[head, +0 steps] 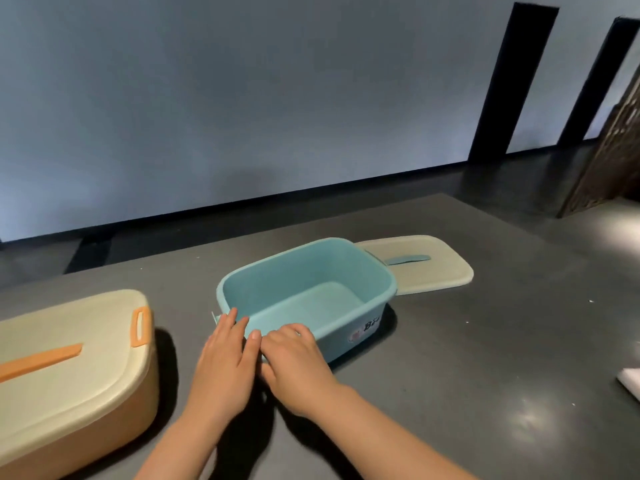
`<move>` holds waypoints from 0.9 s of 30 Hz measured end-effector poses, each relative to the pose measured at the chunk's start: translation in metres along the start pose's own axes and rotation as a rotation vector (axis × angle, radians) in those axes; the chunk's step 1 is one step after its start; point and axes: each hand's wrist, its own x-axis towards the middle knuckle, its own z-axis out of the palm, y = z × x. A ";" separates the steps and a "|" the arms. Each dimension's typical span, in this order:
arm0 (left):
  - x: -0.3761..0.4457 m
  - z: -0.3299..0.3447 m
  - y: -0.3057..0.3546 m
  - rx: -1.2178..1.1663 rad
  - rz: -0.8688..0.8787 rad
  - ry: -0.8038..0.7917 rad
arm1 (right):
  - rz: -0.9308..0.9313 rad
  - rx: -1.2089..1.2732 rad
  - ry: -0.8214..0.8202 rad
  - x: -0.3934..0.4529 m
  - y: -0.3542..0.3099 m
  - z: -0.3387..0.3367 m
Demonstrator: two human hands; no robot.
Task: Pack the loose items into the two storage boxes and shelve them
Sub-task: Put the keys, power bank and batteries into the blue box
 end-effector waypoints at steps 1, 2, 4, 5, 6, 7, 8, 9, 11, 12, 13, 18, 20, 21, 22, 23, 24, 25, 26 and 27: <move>0.003 -0.003 -0.002 -0.001 -0.011 -0.001 | -0.013 0.019 -0.011 0.004 -0.001 0.000; 0.005 -0.005 -0.003 -0.009 -0.019 -0.007 | -0.017 0.060 -0.007 0.005 -0.001 -0.001; 0.005 -0.006 -0.002 -0.020 -0.019 -0.009 | 0.005 0.171 0.049 -0.001 0.003 -0.007; 0.004 -0.005 0.002 -0.019 -0.002 -0.010 | 0.039 0.212 0.106 -0.008 0.007 -0.010; 0.003 -0.003 0.007 -0.018 0.026 -0.011 | 0.082 0.238 0.171 -0.016 0.012 -0.015; 0.001 0.001 0.015 -0.021 0.068 -0.022 | 0.146 0.253 0.229 -0.027 0.018 -0.020; 0.000 0.006 0.025 -0.033 0.117 -0.041 | 0.220 0.259 0.272 -0.040 0.025 -0.026; -0.002 0.011 0.034 -0.049 0.165 -0.063 | 0.289 0.258 0.299 -0.053 0.031 -0.031; -0.005 0.026 0.062 -0.081 0.294 -0.149 | 0.446 0.223 0.360 -0.086 0.047 -0.044; -0.007 0.035 0.076 -0.091 0.359 -0.199 | 0.522 0.196 0.391 -0.105 0.054 -0.051; -0.010 0.045 0.090 -0.102 0.415 -0.249 | 0.601 0.161 0.416 -0.125 0.060 -0.058; -0.045 0.107 0.155 -0.157 0.643 -0.509 | 1.004 0.014 0.550 -0.237 0.071 -0.089; -0.068 0.130 0.176 -0.186 0.680 -0.581 | 1.118 -0.008 0.567 -0.280 0.069 -0.098; -0.082 0.142 0.186 -0.210 0.692 -0.617 | 1.165 -0.009 0.571 -0.301 0.068 -0.102; -0.096 0.153 0.196 -0.229 0.703 -0.653 | 1.204 -0.011 0.572 -0.321 0.068 -0.106; -0.109 0.164 0.205 -0.234 0.716 -0.691 | 1.239 -0.024 0.570 -0.340 0.070 -0.110; -0.118 0.173 0.213 -0.221 0.735 -0.721 | 1.274 -0.039 0.565 -0.356 0.073 -0.113; -0.128 0.184 0.222 -0.198 0.758 -0.741 | 1.306 -0.054 0.562 -0.374 0.078 -0.117; -0.135 0.195 0.231 -0.175 0.780 -0.750 | 1.336 -0.066 0.561 -0.389 0.082 -0.121; -0.141 0.207 0.242 -0.153 0.798 -0.754 | 1.367 -0.081 0.562 -0.406 0.087 -0.125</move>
